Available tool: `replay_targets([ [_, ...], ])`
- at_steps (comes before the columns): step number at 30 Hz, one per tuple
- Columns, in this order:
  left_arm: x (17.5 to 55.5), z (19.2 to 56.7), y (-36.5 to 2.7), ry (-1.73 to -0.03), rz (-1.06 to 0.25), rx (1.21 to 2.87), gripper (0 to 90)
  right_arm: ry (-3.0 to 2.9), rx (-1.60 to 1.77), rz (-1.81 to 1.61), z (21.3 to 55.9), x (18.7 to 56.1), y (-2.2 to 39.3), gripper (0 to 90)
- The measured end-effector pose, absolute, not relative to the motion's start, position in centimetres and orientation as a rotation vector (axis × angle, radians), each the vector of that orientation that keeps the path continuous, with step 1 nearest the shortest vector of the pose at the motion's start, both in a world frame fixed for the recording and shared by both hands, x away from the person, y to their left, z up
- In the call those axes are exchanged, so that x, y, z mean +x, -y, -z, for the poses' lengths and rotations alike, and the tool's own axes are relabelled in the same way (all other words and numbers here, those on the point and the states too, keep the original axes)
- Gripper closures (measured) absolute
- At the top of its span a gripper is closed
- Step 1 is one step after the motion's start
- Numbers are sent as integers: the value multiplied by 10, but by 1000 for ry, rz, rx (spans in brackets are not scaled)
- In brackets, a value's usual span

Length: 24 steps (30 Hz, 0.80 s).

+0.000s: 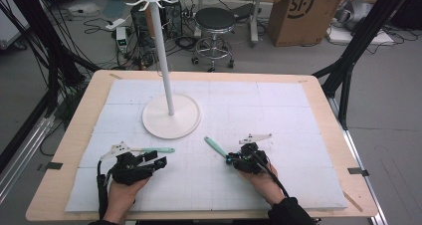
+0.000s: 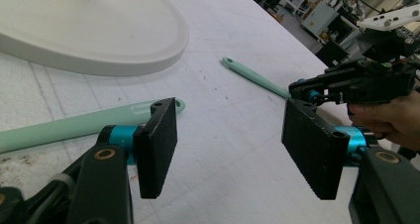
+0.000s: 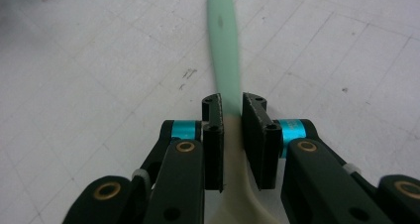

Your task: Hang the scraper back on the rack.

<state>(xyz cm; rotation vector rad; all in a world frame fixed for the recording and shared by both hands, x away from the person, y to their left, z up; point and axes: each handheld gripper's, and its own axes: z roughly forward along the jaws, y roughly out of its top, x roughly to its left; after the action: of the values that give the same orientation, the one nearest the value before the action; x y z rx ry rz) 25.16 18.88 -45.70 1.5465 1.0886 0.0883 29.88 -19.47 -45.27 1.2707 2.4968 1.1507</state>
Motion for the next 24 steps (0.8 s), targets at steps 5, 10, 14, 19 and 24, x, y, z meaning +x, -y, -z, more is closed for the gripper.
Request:
replay_targets([
  [5,252,457,-189,-1091,-87,1546,393,-2489,1245,-1143,454,297,194,796],
  [10,252,457,-189,-1091,-88,1545,393,-2505,1280,-1160,453,300,196,806],
  [14,252,457,-189,-1092,-86,1544,394,-2498,1288,-1170,453,300,197,818],
  [19,252,457,-191,-1092,-82,1536,394,-2454,1410,-1463,450,307,214,818],
  [24,251,457,-191,-1090,-82,1537,398,-2376,1445,-1690,439,308,221,817],
])
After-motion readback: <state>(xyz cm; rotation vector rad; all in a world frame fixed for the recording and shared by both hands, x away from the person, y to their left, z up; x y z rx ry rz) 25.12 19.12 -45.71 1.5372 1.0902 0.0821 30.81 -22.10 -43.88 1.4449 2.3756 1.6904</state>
